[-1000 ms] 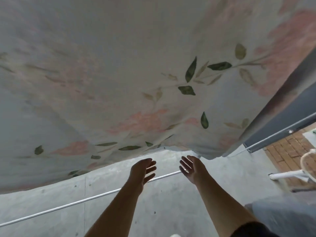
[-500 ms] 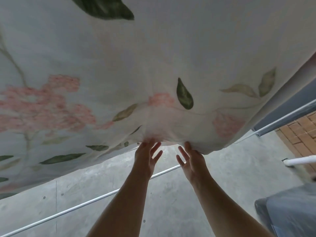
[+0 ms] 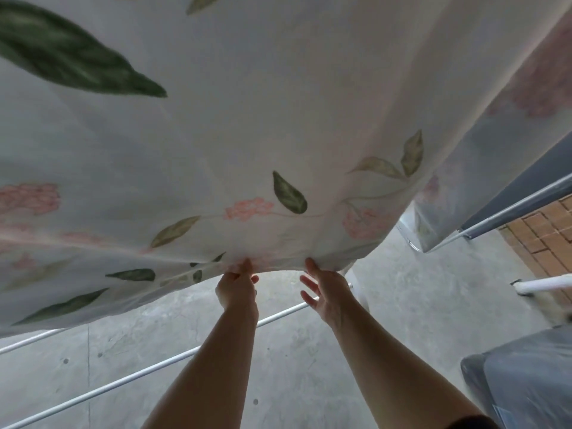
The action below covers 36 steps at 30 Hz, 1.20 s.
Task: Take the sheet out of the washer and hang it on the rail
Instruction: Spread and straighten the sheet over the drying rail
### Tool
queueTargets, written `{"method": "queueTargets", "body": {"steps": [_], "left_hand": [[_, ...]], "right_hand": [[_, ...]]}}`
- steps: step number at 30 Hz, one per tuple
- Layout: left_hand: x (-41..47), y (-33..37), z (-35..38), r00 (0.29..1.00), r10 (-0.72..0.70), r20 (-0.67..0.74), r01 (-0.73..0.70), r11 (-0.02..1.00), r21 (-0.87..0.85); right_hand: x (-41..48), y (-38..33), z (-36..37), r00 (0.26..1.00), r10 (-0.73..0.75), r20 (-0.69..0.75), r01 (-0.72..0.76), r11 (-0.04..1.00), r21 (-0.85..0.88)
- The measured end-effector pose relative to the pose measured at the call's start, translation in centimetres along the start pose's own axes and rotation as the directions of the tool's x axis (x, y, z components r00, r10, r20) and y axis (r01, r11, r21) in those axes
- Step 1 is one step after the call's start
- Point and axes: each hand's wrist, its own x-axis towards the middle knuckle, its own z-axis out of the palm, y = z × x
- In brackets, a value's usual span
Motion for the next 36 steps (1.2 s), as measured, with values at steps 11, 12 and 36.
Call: {"method": "queueTargets", "body": {"steps": [11,12,36], "left_hand": [[-5.0,2.8,-3.3,0.941,-0.143,0.306,0.114,0.987,0.110],[-6.3,3.2,-3.9,0.936,-0.120,0.332,0.082,0.988,0.127],[-41.1,24.6,-60.2,0.858,0.514,0.002,-0.463,0.774,-0.432]], "right_hand": [[-5.7,0.0,-3.7,1.000,0.010,-0.023,-0.007,0.991,0.132],[-6.8,-0.2,-3.7,0.999,0.006,-0.032,-0.002,0.990,0.141],[-62.9,12.1,26.6,0.560,0.030,0.828,-0.153,0.986,0.068]]}}
